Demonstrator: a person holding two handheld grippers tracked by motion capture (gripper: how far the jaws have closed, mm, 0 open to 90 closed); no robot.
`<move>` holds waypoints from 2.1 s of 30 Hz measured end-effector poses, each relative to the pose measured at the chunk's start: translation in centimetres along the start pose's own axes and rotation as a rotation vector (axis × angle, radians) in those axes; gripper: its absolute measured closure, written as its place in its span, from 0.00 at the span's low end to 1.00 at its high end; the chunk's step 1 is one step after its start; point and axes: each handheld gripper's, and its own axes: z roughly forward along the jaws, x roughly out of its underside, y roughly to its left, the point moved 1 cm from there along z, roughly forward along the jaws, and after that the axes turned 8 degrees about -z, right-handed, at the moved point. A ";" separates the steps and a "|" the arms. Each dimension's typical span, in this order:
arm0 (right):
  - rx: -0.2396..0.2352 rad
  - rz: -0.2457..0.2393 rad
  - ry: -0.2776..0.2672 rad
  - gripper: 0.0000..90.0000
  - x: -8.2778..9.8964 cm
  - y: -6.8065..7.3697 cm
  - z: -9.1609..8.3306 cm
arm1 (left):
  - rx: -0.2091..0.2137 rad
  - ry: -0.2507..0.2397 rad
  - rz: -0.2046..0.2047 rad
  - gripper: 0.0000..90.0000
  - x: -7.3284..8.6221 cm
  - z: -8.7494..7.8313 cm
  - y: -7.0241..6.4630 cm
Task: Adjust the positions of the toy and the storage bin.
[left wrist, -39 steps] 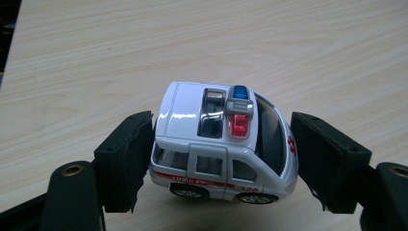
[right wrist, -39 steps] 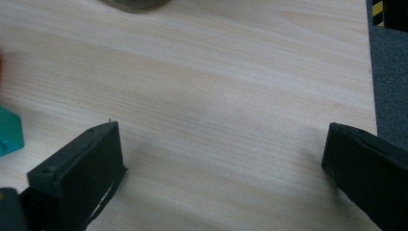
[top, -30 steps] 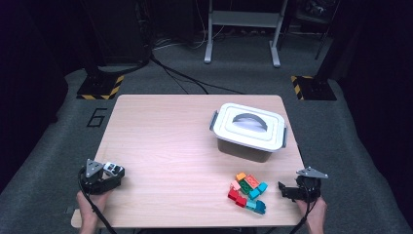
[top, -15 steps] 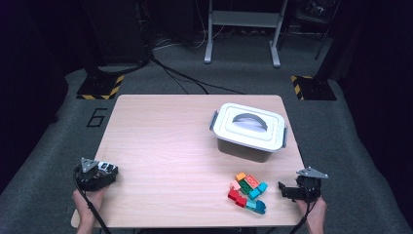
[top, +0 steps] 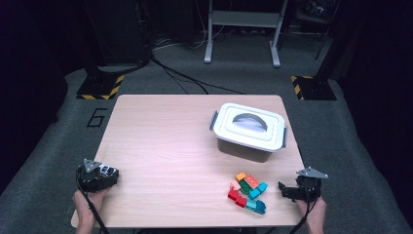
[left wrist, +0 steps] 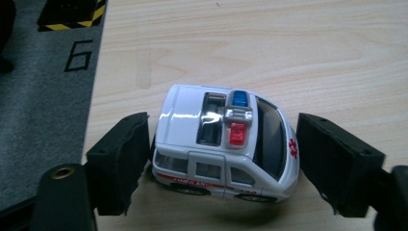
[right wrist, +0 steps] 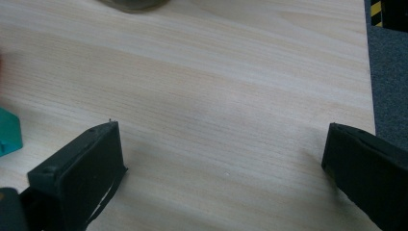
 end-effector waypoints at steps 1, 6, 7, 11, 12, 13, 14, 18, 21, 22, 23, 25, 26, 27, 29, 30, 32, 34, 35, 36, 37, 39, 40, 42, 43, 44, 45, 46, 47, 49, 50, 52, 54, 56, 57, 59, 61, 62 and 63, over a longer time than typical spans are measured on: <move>0.000 0.000 0.000 0.00 0.0 0.0 0.0 | 0.000 0.000 0.000 0.17 0.0 0.0 0.0; 0.000 0.007 0.002 0.00 0.0 0.0 0.0 | 0.006 -0.042 -0.018 0.06 -0.4 -2.1 0.1; -0.001 0.006 0.002 0.00 0.0 0.0 0.0 | 0.011 -0.050 -0.009 0.05 -0.5 -2.5 0.0; -0.001 0.003 0.001 0.00 0.0 0.0 0.0 | 0.051 -0.079 0.012 0.01 -0.8 -3.7 -1.5; -0.003 -0.002 -0.001 0.00 0.0 0.0 0.0 | 0.068 -0.070 0.025 0.00 -0.9 -4.0 -1.9; -0.001 0.003 -0.002 0.01 0.0 0.0 0.0 | 0.085 -0.090 0.025 0.00 -1.0 -4.2 -2.6; -0.002 0.002 -0.002 0.01 0.0 0.0 0.0 | 0.111 -0.076 0.045 0.00 -1.2 -4.4 -3.3; -0.001 0.007 -0.001 0.01 0.0 0.0 0.0 | 0.176 -0.060 0.114 0.00 -1.3 -4.8 -6.2; -0.003 0.006 -0.002 0.01 0.0 0.0 0.0 | 0.224 -0.045 0.175 0.00 -0.8 -4.6 -8.6; -0.002 0.004 -0.002 0.01 0.0 0.0 0.0 | 0.237 -0.033 0.201 0.00 -0.6 -4.4 -9.2; -0.004 0.010 0.001 0.01 0.0 0.1 0.0 | 0.258 -0.005 0.221 0.00 -0.3 -4.1 -9.8; -0.003 0.011 -0.002 0.02 0.0 0.1 -0.1 | 0.281 0.041 0.251 0.00 0.4 -3.3 -10.5; -0.003 0.011 -0.002 0.02 0.0 0.1 -0.1 | 0.286 0.057 0.263 0.00 0.8 -2.9 -10.8; -0.003 0.010 -0.002 0.02 0.0 0.1 -0.1 | 0.294 0.075 0.266 0.00 1.1 -2.5 -10.9; -0.004 0.010 -0.001 0.02 0.0 0.1 -0.1 | 0.299 0.085 0.265 0.00 1.8 -1.9 -11.1; -0.004 0.010 -0.001 0.02 0.0 0.1 -0.1 | 0.302 0.098 0.267 0.00 1.9 -1.7 -11.1; -0.005 0.001 -0.001 0.01 0.0 0.0 0.0 | 0.306 0.096 0.249 0.00 2.3 -1.2 -11.1; -0.008 0.007 0.005 0.01 -0.2 0.2 0.1 | 0.306 0.098 0.243 0.00 2.3 -1.0 -11.0; -0.012 0.005 0.014 0.00 -0.3 0.3 0.1 | 0.306 0.094 0.250 0.00 2.2 -0.9 -10.9; -0.013 0.002 0.020 0.00 -0.4 0.3 0.1 | 0.307 0.088 0.241 0.00 2.2 -0.8 -10.9; -0.016 0.003 0.020 0.00 -0.5 0.2 0.2 | 0.298 0.100 0.248 0.00 2.2 -0.7 -10.9; -0.019 0.002 0.038 0.00 -0.6 0.1 0.2 | 0.303 0.105 0.237 0.00 2.1 -0.6 -10.9; -0.013 0.020 0.039 0.00 -0.7 0.1 0.2 | 0.303 0.103 0.237 0.00 2.1 -0.6 -10.9; -0.028 0.029 0.051 0.00 -0.8 -0.3 0.1 | 0.304 0.103 0.238 0.00 2.1 -0.6 -10.9; -0.037 0.054 0.054 0.00 -0.9 -0.5 0.0 | 0.304 0.104 0.238 0.00 2.1 -0.6 -10.9; -0.039 0.064 0.045 0.00 -1.1 -0.7 -0.3 | 0.303 0.101 0.241 0.00 2.1 -0.6 -10.9; -0.041 0.082 0.037 0.00 -1.4 -0.9 -0.7 | 0.302 0.101 0.240 0.00 2.1 -0.6 -10.9; -0.043 0.096 0.020 0.00 -1.8 -1.1 -1.2 | 0.302 0.101 0.240 0.00 2.1 -0.6 -10.9; -0.050 0.107 0.004 0.00 -2.1 -1.2 -1.6 | 0.303 0.098 0.246 0.00 2.2 -0.6 -10.9; -0.058 0.122 -0.016 0.00 -3.2 -1.4 -2.6 | 0.312 0.113 0.254 0.00 2.1 -0.7 -10.9; -0.053 0.125 -0.025 0.00 -4.0 -1.3 -3.1 | 0.312 0.112 0.255 0.00 2.1 -0.7 -10.9; -0.052 0.105 -0.038 0.00 -5.4 -1.2 -3.8 | 0.314 0.113 0.254 0.00 2.1 -0.7 -10.9; -0.051 0.085 -0.053 0.00 -7.0 -0.9 -4.5 | 0.314 0.113 0.254 0.00 2.1 -0.7 -10.9; -0.047 0.047 -0.063 0.01 -8.4 -0.7 -4.8 | 0.313 0.111 0.254 0.00 2.1 -0.7 -10.9; -0.047 0.052 -0.066 0.01 -9.1 -0.5 -4.9 | 0.313 0.112 0.255 0.00 2.1 -0.7 -10.9; -0.048 0.044 -0.073 0.01 -10.4 -0.1 -5.1 | 0.315 0.113 0.254 0.00 2.1 -0.7 -10.9; -0.049 0.034 -0.092 0.02 -11.8 0.2 -5.3 | 0.315 0.113 0.253 0.00 2.1 -0.7 -10.9; -0.043 0.030 -0.093 0.02 -12.5 0.4 -5.4 | 0.315 0.113 0.253 0.00 2.1 -0.7 -10.9; -0.045 0.034 -0.097 0.03 -13.0 0.6 -5.4 | 0.315 0.113 0.253 0.00 2.1 -0.7 -10.9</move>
